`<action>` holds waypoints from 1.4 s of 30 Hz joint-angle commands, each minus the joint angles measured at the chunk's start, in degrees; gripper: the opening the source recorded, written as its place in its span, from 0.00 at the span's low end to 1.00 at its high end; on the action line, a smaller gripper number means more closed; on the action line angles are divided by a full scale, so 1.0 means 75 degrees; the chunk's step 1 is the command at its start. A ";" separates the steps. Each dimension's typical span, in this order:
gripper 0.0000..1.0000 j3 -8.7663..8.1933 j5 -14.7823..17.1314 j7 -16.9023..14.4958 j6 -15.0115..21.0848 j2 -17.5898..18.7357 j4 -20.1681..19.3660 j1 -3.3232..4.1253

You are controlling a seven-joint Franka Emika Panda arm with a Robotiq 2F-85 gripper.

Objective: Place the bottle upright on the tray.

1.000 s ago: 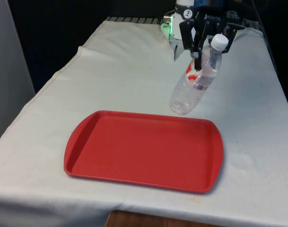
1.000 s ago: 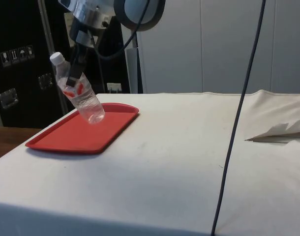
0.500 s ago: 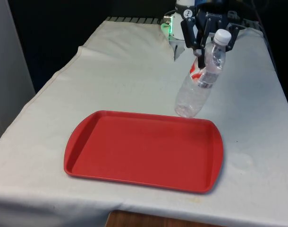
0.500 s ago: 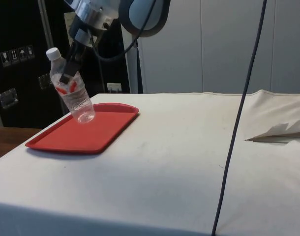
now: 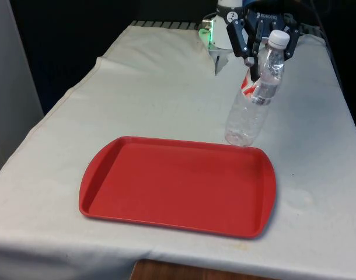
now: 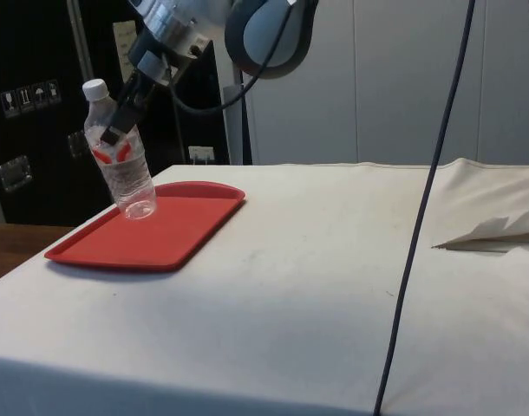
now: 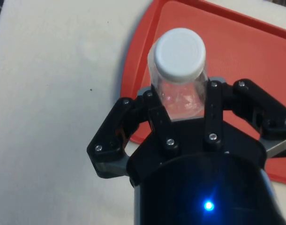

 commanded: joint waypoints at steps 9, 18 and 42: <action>0.34 0.0038 0.0023 0.0191 0.0642 0.0038 -0.0229 -0.0038; 0.34 0.0023 0.0008 0.0214 0.0649 0.0046 -0.0229 -0.0038; 0.34 -0.0222 -0.0046 0.0657 0.2040 0.0069 -0.0901 -0.0107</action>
